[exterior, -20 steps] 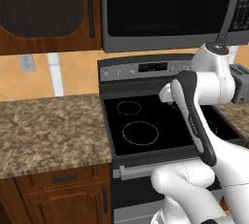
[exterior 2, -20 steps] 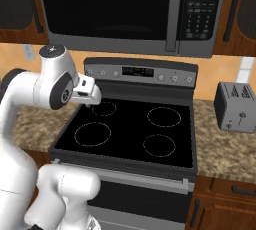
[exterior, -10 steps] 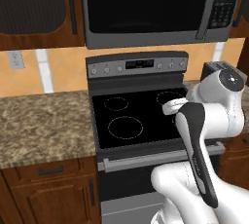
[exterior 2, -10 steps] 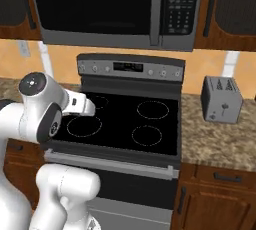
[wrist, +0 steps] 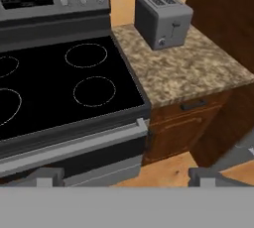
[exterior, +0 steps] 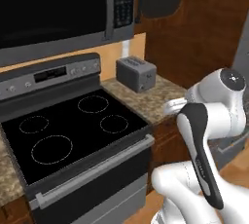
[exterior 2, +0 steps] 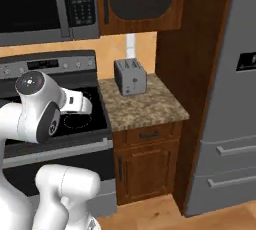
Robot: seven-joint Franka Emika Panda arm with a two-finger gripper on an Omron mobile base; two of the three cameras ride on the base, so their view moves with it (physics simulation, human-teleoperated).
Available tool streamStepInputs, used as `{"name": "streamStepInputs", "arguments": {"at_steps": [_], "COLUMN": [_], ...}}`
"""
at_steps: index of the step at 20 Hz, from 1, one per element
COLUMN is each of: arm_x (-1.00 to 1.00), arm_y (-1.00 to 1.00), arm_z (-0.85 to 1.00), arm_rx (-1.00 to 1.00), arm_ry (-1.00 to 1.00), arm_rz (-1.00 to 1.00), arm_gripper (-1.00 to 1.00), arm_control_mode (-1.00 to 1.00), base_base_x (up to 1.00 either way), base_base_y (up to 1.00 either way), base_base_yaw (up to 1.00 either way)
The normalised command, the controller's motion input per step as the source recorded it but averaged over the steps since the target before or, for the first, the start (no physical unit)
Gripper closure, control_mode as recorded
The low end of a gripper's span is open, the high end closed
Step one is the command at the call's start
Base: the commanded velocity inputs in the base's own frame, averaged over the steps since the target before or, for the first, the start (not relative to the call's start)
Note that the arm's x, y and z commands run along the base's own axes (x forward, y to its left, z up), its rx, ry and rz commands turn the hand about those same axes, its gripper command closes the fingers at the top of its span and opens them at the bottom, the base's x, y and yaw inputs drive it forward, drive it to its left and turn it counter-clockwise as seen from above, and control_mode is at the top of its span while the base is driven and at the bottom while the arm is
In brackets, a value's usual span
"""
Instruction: Navigate to the dishwasher.
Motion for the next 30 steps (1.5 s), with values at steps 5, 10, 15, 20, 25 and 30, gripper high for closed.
{"name": "streamStepInputs", "arguments": {"at_steps": [5, 10, 15, 20, 25, 30], "arm_x": [0.00, 0.00, 0.00, 0.00, 0.00, 0.00], "arm_y": [0.00, 0.00, 0.00, 0.00, 0.00, 0.00], "arm_z": [0.00, 0.00, 0.00, 0.00, 0.00, 0.00], "arm_rx": [0.00, 0.00, 0.00, 0.00, 0.00, 0.00], "arm_ry": [0.00, 0.00, 0.00, 0.00, 0.00, 0.00], "arm_rz": [0.00, 0.00, 0.00, 0.00, 0.00, 0.00], "arm_gripper": [-1.00, -1.00, -1.00, -1.00, -1.00, -1.00], "arm_control_mode": [1.00, 1.00, 1.00, 1.00, 1.00, 1.00], "base_base_x": [0.00, 0.00, 0.00, 0.00, 0.00, 0.00], "base_base_y": [0.03, 0.00, 0.00, 0.00, 0.00, 0.00], "base_base_yaw": [-1.00, -1.00, -1.00, -1.00, -1.00, -0.93]}}
